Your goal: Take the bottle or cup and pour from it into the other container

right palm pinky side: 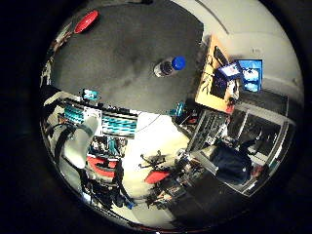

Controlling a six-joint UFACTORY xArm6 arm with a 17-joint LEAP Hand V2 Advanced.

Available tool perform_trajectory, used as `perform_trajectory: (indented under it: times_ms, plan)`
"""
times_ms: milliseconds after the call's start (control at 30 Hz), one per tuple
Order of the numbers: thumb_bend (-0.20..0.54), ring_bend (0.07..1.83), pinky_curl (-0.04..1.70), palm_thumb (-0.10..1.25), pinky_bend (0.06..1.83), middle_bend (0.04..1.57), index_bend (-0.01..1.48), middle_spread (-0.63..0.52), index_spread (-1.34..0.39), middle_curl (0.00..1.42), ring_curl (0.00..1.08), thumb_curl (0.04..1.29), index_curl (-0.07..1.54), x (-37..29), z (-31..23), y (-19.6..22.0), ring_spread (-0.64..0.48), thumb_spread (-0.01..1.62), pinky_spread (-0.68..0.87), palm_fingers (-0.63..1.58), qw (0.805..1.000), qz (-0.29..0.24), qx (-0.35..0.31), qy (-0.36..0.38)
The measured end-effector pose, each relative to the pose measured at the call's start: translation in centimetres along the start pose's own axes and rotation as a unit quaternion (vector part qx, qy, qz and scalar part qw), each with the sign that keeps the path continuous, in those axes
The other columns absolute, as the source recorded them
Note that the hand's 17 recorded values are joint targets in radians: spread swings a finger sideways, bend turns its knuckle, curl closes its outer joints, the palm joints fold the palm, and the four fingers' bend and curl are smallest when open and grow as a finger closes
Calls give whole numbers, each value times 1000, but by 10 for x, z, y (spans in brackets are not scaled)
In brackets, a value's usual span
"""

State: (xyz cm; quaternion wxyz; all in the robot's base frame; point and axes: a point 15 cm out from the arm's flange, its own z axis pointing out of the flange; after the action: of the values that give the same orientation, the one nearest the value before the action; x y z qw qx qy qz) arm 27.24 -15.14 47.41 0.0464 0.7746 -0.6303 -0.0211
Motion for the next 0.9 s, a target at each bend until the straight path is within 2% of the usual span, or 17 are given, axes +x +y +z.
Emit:
perform_trajectory:
  times_ms: [233,300,333,400,567,667,767,900]
  plan:
    - [-29,281,140,565,603,212,160,3,-364,337,263,292,265,9,-1,2,173,1076,391,25,1000,9,14,-4]
    - [-45,278,137,489,599,218,163,0,-363,339,262,276,266,13,-1,2,173,1076,394,35,999,16,27,-14]
    - [-52,282,136,409,596,220,164,-1,-366,339,263,262,267,16,-1,2,165,1059,388,47,999,21,37,-21]
    - [-39,280,133,342,599,220,166,-2,-369,338,264,253,270,21,0,1,160,1033,384,63,997,31,60,-43]
    - [-31,276,127,286,602,218,163,-2,-361,337,263,258,273,48,9,5,157,986,382,84,989,66,98,-89]
    - [-29,281,120,271,601,219,161,-2,-354,336,264,262,273,69,13,11,157,980,383,100,982,91,120,-111]
    - [-25,286,113,278,598,224,171,-9,-351,337,265,268,279,80,11,3,158,977,389,137,974,90,160,-134]
    - [-25,300,101,301,602,233,164,-14,-347,338,265,274,280,109,12,-1,147,975,398,183,947,122,235,-183]
